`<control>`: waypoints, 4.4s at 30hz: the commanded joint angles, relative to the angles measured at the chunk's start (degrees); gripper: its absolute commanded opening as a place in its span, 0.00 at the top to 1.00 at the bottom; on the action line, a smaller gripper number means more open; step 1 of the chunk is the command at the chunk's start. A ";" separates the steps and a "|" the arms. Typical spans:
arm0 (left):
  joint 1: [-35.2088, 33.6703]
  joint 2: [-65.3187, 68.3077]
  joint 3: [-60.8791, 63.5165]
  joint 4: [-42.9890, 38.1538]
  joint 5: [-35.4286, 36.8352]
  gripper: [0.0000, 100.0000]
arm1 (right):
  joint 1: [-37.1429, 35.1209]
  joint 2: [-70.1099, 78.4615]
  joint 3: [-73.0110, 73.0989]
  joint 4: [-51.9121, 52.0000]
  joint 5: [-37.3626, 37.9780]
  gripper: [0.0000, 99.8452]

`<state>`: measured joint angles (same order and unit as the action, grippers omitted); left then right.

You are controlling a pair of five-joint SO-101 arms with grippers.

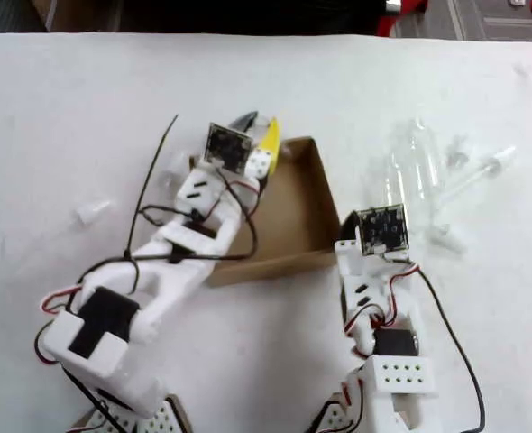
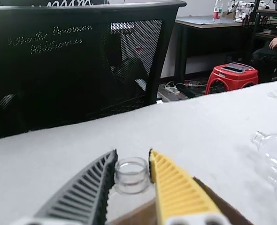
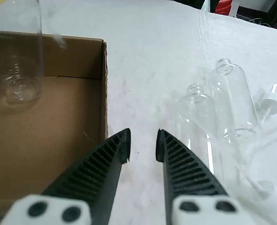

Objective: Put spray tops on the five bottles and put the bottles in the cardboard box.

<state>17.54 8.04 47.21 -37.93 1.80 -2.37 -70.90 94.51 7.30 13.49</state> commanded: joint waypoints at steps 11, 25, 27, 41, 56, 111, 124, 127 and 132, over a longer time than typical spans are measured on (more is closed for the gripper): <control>0.84 -4.70 1.76 0.09 -0.26 0.98 | -0.57 -0.04 -1.05 -1.27 0.70 0.92; 0.92 -4.79 1.49 4.04 0.09 0.79 | -0.57 -0.04 -1.05 -1.27 0.70 0.92; 0.75 -4.79 1.49 4.04 0.09 0.80 | -0.57 -0.04 -1.05 -1.27 0.70 0.92; 1.01 -20.62 1.41 13.71 0.09 0.81 | -0.57 -0.04 -1.05 -1.27 0.79 0.92; -0.66 -76.79 1.58 66.64 16.88 0.81 | -0.57 -0.04 -1.05 -1.27 0.79 0.92; -21.41 -98.24 41.32 61.80 -8.00 0.95 | -0.66 -0.13 -2.20 2.77 0.70 0.92; -21.14 -97.98 39.91 63.30 -7.91 0.95 | -0.66 -0.13 -2.55 3.65 0.70 0.92; -20.09 -97.98 37.27 67.43 -7.91 0.95 | -0.75 -0.13 -5.80 7.08 0.70 0.92; -20.18 -97.89 36.48 68.57 -8.00 0.95 | -6.46 0.31 -13.45 19.47 0.79 0.92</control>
<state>-3.38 -89.36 87.03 30.46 -5.41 -4.75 -70.90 86.51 21.63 13.49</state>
